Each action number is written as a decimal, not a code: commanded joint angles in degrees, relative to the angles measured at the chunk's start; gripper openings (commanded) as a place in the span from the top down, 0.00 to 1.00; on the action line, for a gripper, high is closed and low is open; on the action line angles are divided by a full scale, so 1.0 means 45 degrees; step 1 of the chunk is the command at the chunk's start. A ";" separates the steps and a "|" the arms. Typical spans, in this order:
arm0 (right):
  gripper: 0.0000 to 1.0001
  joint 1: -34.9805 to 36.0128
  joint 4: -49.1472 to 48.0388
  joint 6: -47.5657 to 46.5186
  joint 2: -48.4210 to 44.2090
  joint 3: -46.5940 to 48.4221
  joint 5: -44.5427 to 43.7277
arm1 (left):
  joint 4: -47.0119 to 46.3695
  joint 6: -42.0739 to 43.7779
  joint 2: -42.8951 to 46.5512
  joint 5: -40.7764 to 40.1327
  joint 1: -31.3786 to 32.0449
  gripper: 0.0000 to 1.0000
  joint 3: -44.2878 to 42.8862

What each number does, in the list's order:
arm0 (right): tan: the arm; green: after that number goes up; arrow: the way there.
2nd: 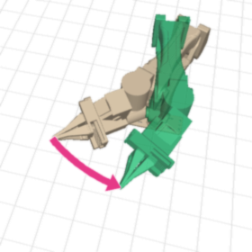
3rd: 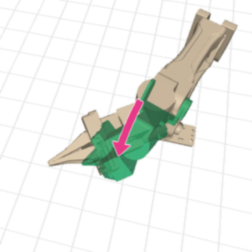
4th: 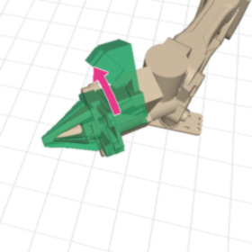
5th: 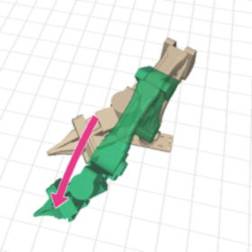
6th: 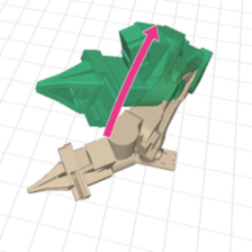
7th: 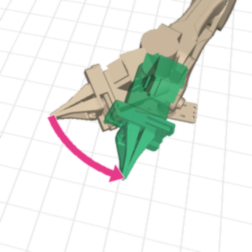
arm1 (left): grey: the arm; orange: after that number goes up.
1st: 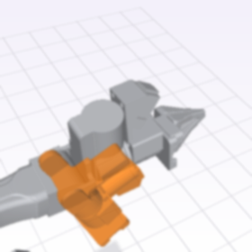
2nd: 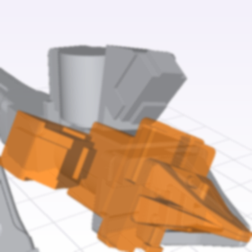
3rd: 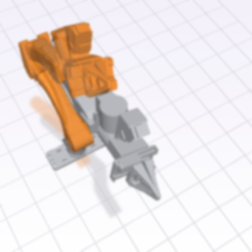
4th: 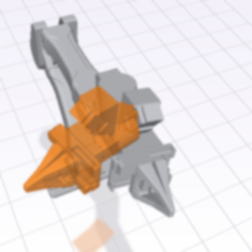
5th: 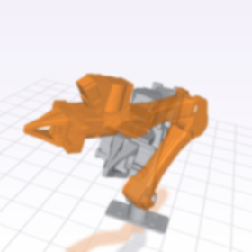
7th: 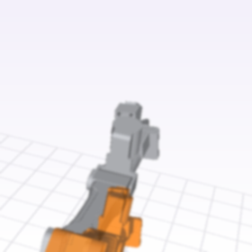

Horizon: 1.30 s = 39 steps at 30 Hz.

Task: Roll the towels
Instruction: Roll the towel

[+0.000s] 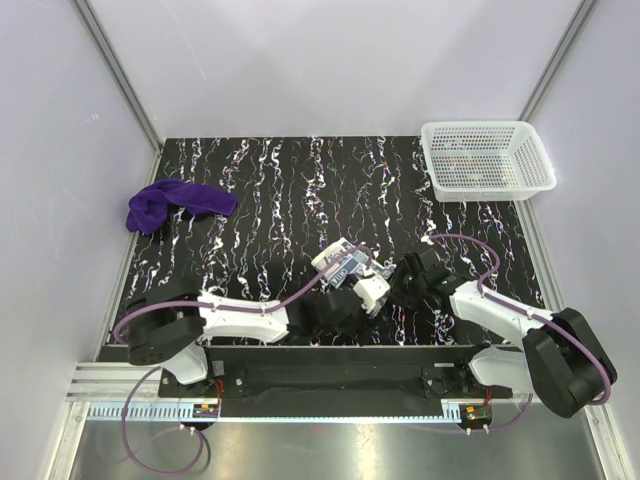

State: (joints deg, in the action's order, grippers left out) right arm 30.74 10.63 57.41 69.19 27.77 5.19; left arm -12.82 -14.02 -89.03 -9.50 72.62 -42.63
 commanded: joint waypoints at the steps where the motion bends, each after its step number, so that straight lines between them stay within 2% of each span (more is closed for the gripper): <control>1: 0.75 0.0063 0.0293 -0.0160 0.0074 0.0372 0.0233 | -0.0257 0.1200 -0.0681 -0.2122 0.0658 0.16 -0.1071; 6: 0.75 0.0063 0.0332 -0.0179 0.0113 0.0391 0.0350 | -0.0315 0.1826 -0.1346 -0.2948 0.1128 0.14 -0.1541; 10: 0.75 0.0083 0.0410 -0.0218 0.0132 0.0411 0.0428 | 0.0268 0.1827 -0.2651 -0.3631 0.1147 0.14 -0.2340; 14: 0.75 0.0083 0.0567 -0.0238 0.0055 0.0450 0.0487 | 0.1089 0.1613 -0.3807 -0.3885 0.1109 0.18 -0.3259; 15: 0.75 0.0083 0.0625 -0.0257 -0.0042 0.0469 0.0487 | 0.1439 0.1496 -0.4002 -0.4021 0.1108 0.31 -0.3473; 18: 0.75 0.0083 0.0801 -0.0257 -0.0199 0.0450 0.0487 | 0.1617 0.1164 -0.4354 -0.4334 0.0914 0.47 -0.3748; 24: 0.75 0.0083 0.0996 -0.0257 -0.0473 0.0372 0.0565 | 0.1618 0.0441 -0.4258 -0.4140 0.0113 0.57 -0.3495; 27: 0.75 0.0083 0.1035 -0.0257 -0.0589 0.0333 0.0643 | 0.1540 0.0323 -0.4277 -0.3827 -0.0199 0.71 -0.3417; 29: 0.75 0.0083 0.1152 -0.0277 -0.0648 0.0372 0.0663 | 0.1365 0.0342 -0.4258 -0.3554 -0.0297 0.88 -0.3320; 32: 0.75 0.0083 0.1386 -0.0393 -0.0726 0.0469 0.0682 | 0.1286 0.0362 -0.4141 -0.3125 -0.0395 0.99 -0.3280; 34: 0.75 0.0083 0.1620 -0.0472 -0.0785 0.0606 0.0663 | 0.1228 0.0381 -0.3946 -0.2678 -0.0415 1.00 -0.3202; 37: 0.69 0.0102 0.2068 -0.0686 -0.0707 0.0918 0.0663 | 0.1499 0.0245 -0.3731 -0.1879 -0.0493 1.00 -0.3299; 38: 0.56 0.0083 0.2225 -0.0803 -0.0688 0.1016 0.0489 | 0.1598 0.0109 -0.3672 -0.1661 -0.0571 1.00 -0.3319; 39: 0.50 0.0083 0.2401 -0.0862 -0.0707 0.1249 0.0390 | 0.1831 0.0011 -0.3594 -0.1427 -0.0610 1.00 -0.3358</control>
State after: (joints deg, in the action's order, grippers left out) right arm 30.41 16.49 55.51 67.40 29.71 2.74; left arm -6.79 -12.19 -106.08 -20.29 72.01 -58.11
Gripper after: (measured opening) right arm 0.444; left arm 0.049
